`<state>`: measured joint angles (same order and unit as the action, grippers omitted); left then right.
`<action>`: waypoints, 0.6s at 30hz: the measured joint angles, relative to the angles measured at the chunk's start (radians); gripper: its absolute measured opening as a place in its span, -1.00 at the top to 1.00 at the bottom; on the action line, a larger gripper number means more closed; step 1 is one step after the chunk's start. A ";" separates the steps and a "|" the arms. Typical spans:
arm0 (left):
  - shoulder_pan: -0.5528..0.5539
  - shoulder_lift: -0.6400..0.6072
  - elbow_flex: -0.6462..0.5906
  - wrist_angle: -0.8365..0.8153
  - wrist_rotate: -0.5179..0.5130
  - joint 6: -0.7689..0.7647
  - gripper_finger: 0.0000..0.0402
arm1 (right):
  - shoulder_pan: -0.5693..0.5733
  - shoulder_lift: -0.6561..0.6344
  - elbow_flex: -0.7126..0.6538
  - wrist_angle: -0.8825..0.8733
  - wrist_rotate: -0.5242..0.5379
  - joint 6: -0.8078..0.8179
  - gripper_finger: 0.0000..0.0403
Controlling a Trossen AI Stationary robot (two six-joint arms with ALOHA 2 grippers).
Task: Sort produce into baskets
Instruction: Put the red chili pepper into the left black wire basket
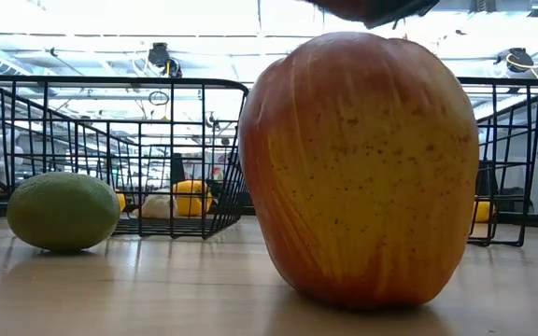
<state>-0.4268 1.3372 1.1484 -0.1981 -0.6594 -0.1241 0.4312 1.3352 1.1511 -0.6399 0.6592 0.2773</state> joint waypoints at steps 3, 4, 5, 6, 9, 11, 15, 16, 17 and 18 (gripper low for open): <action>0.025 0.037 0.000 0.020 0.002 0.001 -0.89 | -0.024 0.011 0.000 0.003 -0.002 -0.026 0.28; 0.036 0.048 0.000 0.037 0.004 0.002 -0.91 | -0.031 0.015 0.000 0.007 -0.004 -0.033 0.28; 0.047 0.058 0.000 0.056 0.019 0.007 -0.93 | -0.034 0.018 0.000 0.007 -0.006 -0.036 0.28; 0.057 0.065 0.000 0.063 0.045 0.011 -0.93 | -0.037 0.019 0.000 0.005 -0.010 -0.036 0.28; 0.096 0.088 0.000 0.084 0.149 0.026 -0.91 | -0.044 0.021 0.000 0.008 -0.007 -0.038 0.28; 0.123 0.099 0.000 0.087 0.199 0.027 -0.87 | -0.045 0.024 0.000 0.007 -0.008 -0.041 0.28; 0.174 0.128 0.000 0.086 0.268 0.027 -0.79 | -0.046 0.023 0.000 0.017 -0.006 -0.057 0.28; 0.185 0.134 0.000 0.085 0.282 0.028 -0.77 | -0.046 0.023 0.000 0.022 -0.007 -0.062 0.28; 0.193 0.135 0.000 0.085 0.302 0.029 -0.76 | -0.046 0.023 0.000 0.027 -0.007 -0.067 0.28; 0.200 0.135 0.000 0.086 0.327 0.030 -0.74 | -0.046 0.023 0.000 0.033 -0.006 -0.073 0.28</action>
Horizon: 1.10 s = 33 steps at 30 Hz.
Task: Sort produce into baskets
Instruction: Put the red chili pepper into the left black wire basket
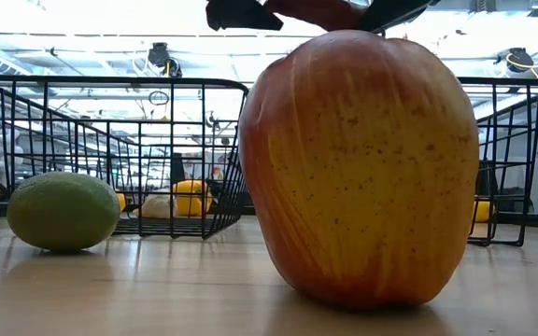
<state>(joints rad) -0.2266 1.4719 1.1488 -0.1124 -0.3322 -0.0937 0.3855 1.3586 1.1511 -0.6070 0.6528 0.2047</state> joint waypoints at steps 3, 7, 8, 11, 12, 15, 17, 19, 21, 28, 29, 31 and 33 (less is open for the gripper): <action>0.014 -0.001 0.000 0.005 0.062 0.005 -0.68 | 0.000 0.000 0.000 0.006 0.002 -0.016 0.28; 0.018 -0.001 0.000 0.011 0.068 0.014 -0.57 | -0.005 0.000 0.000 0.006 0.002 -0.018 0.28; 0.018 -0.001 0.000 0.011 0.068 0.024 -0.54 | -0.007 0.000 0.000 0.005 0.002 -0.019 0.28; 0.018 -0.001 0.000 0.018 0.069 0.031 -0.44 | -0.013 0.000 0.000 0.005 0.002 -0.028 0.28; 0.018 -0.001 0.000 0.024 0.068 0.031 -0.40 | -0.013 0.000 0.000 0.005 0.002 -0.030 0.28; 0.018 -0.001 0.000 0.026 0.067 0.030 -0.27 | -0.014 0.000 0.000 0.006 0.001 -0.034 0.28; 0.019 -0.001 0.000 0.024 0.060 0.030 -0.18 | -0.013 0.000 0.000 0.007 0.001 -0.034 0.28; 0.020 -0.001 0.000 0.023 0.049 0.031 -0.09 | -0.014 0.000 0.000 0.006 0.001 -0.034 0.28; 0.026 -0.001 0.000 0.022 0.044 0.029 0.01 | -0.014 0.000 0.000 0.007 0.002 -0.034 0.28; 0.033 -0.001 0.000 0.020 0.042 0.029 0.33 | -0.014 0.000 0.000 0.007 0.000 -0.037 0.28; 0.033 -0.001 0.000 0.019 0.043 0.029 0.37 | -0.014 0.000 0.000 0.006 0.000 -0.038 0.28; 0.032 -0.001 0.000 0.018 0.044 0.029 0.42 | -0.014 0.000 0.000 0.006 0.000 -0.038 0.28; 0.033 -0.001 0.000 0.018 0.044 0.029 0.45 | -0.014 0.000 0.000 0.007 0.000 -0.045 0.27</action>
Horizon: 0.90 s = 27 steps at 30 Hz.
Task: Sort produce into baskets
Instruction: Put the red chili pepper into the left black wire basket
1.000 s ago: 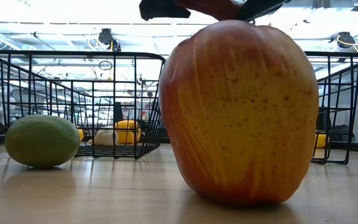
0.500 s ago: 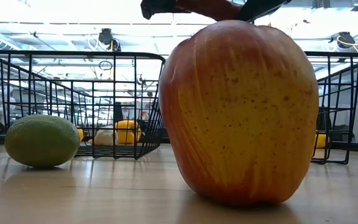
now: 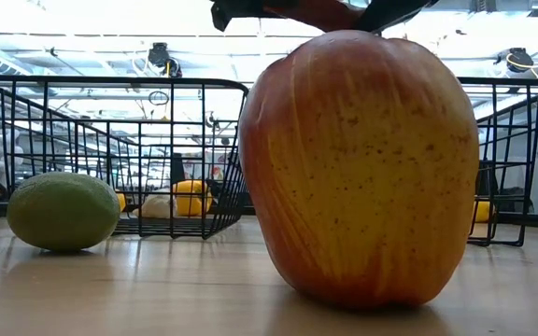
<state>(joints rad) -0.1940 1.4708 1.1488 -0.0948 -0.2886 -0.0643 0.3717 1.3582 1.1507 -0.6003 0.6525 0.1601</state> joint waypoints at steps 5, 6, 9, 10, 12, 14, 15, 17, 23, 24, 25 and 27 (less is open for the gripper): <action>0.000 0.000 0.000 -0.001 0.000 0.000 0.44 | 0.003 0.000 0.000 0.002 0.000 -0.020 0.19; 0.000 0.000 0.000 -0.001 0.000 0.000 0.44 | 0.003 0.000 0.000 0.003 0.000 -0.020 0.14; 0.000 0.000 0.000 -0.015 -0.001 0.016 0.44 | 0.003 0.000 0.000 0.001 -0.010 -0.016 -0.03; 0.000 -0.003 0.000 -0.025 -0.001 0.019 0.44 | 0.003 0.000 0.000 0.001 -0.020 -0.016 -0.10; 0.000 -0.011 0.000 -0.041 -0.003 0.019 0.44 | 0.003 0.000 0.000 0.001 -0.024 -0.016 -0.23; 0.000 -0.023 0.000 -0.061 -0.007 0.019 0.44 | 0.003 -0.001 0.000 0.000 -0.025 -0.012 -0.36; 0.000 -0.034 0.000 -0.084 -0.013 0.018 0.44 | 0.003 -0.001 0.000 -0.003 -0.026 -0.007 -0.42; 0.000 -0.055 0.000 -0.138 -0.030 0.003 0.44 | 0.003 -0.006 0.000 -0.014 -0.028 0.009 -0.52; -0.006 -0.145 0.001 -0.405 -0.068 -0.170 0.43 | 0.012 -0.036 0.000 -0.092 -0.027 0.117 -0.67; -0.012 -0.158 0.001 -0.457 -0.070 -0.210 0.43 | 0.012 -0.041 0.000 -0.107 -0.027 0.137 -0.68; -0.019 -0.168 0.001 -0.500 -0.073 -0.252 0.43 | 0.012 -0.047 0.000 -0.124 -0.027 0.157 -0.68; -0.034 -0.191 0.001 -0.584 -0.101 -0.344 0.43 | 0.013 -0.054 0.000 -0.167 -0.027 0.205 -0.67</action>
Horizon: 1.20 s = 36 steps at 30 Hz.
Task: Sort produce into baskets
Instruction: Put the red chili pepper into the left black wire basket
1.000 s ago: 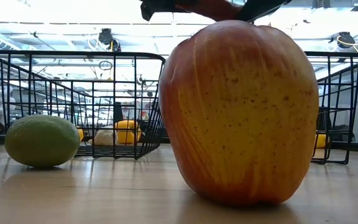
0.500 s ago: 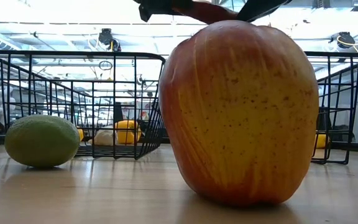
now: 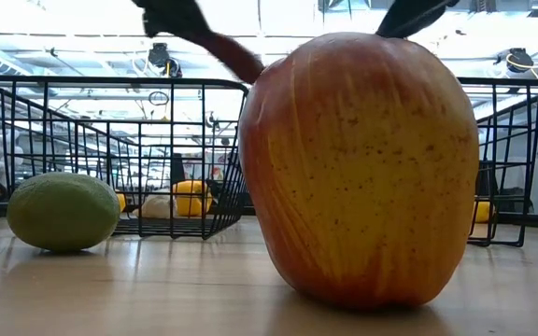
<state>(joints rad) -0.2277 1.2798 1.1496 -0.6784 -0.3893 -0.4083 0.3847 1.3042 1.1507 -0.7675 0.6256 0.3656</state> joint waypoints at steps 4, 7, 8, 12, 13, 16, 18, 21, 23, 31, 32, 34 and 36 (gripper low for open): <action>-0.030 -0.014 0.000 -0.186 -0.101 -0.205 0.43 | 0.007 0.001 0.000 -0.071 -0.002 0.074 -0.67; -0.043 -0.011 0.000 -0.256 -0.154 -0.333 0.43 | 0.020 0.004 0.000 -0.081 -0.002 0.096 -0.67; -0.043 -0.005 0.000 -0.257 -0.170 -0.360 0.43 | 0.026 0.005 0.000 -0.080 -0.003 0.098 -0.67; -0.046 0.045 0.000 -0.223 -0.236 -0.444 0.43 | 0.047 0.004 0.000 -0.066 0.001 0.099 -0.67; -0.046 0.064 0.000 -0.214 -0.237 -0.448 0.43 | 0.051 0.004 0.000 -0.064 0.001 0.099 -0.67; -0.046 0.134 0.000 -0.190 -0.235 -0.449 0.43 | 0.065 0.004 0.000 -0.052 0.001 0.108 -0.67; -0.046 0.173 0.000 -0.176 -0.236 -0.452 0.43 | 0.073 0.004 0.000 -0.051 0.001 0.118 -0.67; -0.039 0.229 0.000 -0.161 -0.256 -0.492 0.43 | 0.086 0.004 0.000 -0.051 0.002 0.121 -0.67; -0.031 0.264 0.000 -0.158 -0.269 -0.511 0.43 | 0.092 0.004 0.000 -0.051 0.002 0.121 -0.67; 0.017 0.357 0.000 -0.158 -0.271 -0.547 0.37 | 0.103 0.005 0.000 -0.052 0.006 0.121 -0.67; 0.023 0.364 0.000 -0.158 -0.271 -0.546 0.33 | 0.102 0.005 0.000 -0.051 0.006 0.121 -0.67; 0.032 0.377 0.000 -0.157 -0.271 -0.546 0.22 | 0.102 0.005 0.000 -0.052 0.006 0.121 -0.67; 0.036 0.382 0.000 -0.158 -0.271 -0.546 0.09 | 0.102 0.005 0.000 -0.052 0.007 0.121 -0.67</action>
<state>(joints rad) -0.1922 1.6621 1.1492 -0.8364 -0.6601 -0.9539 0.4866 1.3090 1.1503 -0.8192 0.6327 0.4866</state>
